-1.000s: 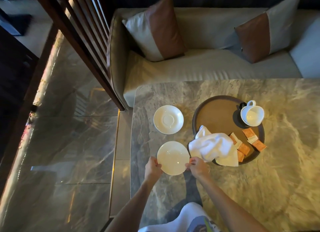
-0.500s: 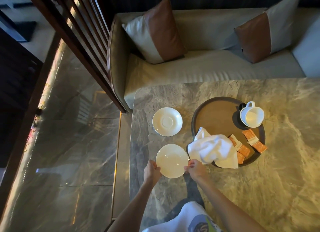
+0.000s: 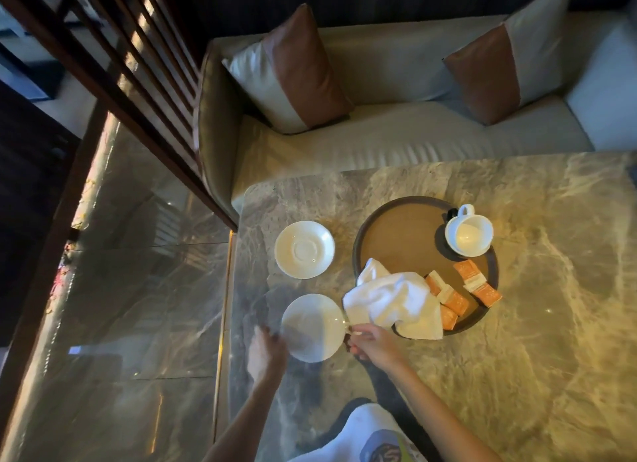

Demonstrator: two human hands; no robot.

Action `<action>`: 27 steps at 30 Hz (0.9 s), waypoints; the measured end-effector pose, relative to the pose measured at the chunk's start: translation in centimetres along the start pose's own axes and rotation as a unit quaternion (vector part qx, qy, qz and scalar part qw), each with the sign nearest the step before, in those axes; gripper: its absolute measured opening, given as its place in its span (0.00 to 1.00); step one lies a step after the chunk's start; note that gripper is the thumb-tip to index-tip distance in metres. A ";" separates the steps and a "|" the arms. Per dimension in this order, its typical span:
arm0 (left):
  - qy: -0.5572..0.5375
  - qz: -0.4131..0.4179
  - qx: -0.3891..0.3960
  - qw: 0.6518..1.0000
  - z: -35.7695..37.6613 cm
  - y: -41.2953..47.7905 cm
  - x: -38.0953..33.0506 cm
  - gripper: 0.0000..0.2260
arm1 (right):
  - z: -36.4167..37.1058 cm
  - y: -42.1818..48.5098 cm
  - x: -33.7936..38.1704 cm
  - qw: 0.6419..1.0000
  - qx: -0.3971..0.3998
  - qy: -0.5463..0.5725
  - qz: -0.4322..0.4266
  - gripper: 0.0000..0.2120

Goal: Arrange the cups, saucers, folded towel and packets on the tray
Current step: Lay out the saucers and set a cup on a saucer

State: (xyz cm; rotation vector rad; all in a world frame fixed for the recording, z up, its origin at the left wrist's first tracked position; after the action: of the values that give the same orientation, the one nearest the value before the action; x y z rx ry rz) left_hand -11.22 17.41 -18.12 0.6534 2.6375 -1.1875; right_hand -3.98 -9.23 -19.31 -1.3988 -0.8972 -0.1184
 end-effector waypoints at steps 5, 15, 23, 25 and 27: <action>0.036 0.160 -0.098 0.982 1.0 -2.3 -9.8 0.07 | -12.4 -1.3 2.9 0.988 -0.081 0.086 -0.097 0.08; 0.023 0.312 0.071 0.947 15.4 -8.2 -37.0 0.09 | -35.5 1.9 8.1 0.965 -0.231 0.012 -0.122 0.12; 0.029 0.280 0.122 0.952 21.8 -10.1 -41.8 0.15 | -36.4 4.7 10.0 0.970 -0.198 -0.056 -0.129 0.19; 0.018 0.265 0.105 0.958 21.8 -10.0 -41.5 0.13 | -36.0 5.0 10.1 0.970 -0.196 -0.053 -0.136 0.17; 0.025 0.255 0.100 0.961 21.7 -9.9 -41.3 0.13 | -35.5 5.3 10.0 0.970 -0.198 -0.052 -0.134 0.16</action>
State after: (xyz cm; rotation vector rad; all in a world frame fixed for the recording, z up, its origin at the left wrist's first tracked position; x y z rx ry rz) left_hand 20.49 -17.70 -12.35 1.3155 2.1870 -1.2819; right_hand 22.47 -34.95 -14.31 -1.6550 -1.1946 -0.4532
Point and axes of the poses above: each hand's wrist, its own y-axis towards the middle knuckle, its own z-axis out of the palm, x = y × z, the point moved 9 cm from there along y, towards the middle knuckle, and after that the axes turned 5 degrees about x, right-handed, at the moved point
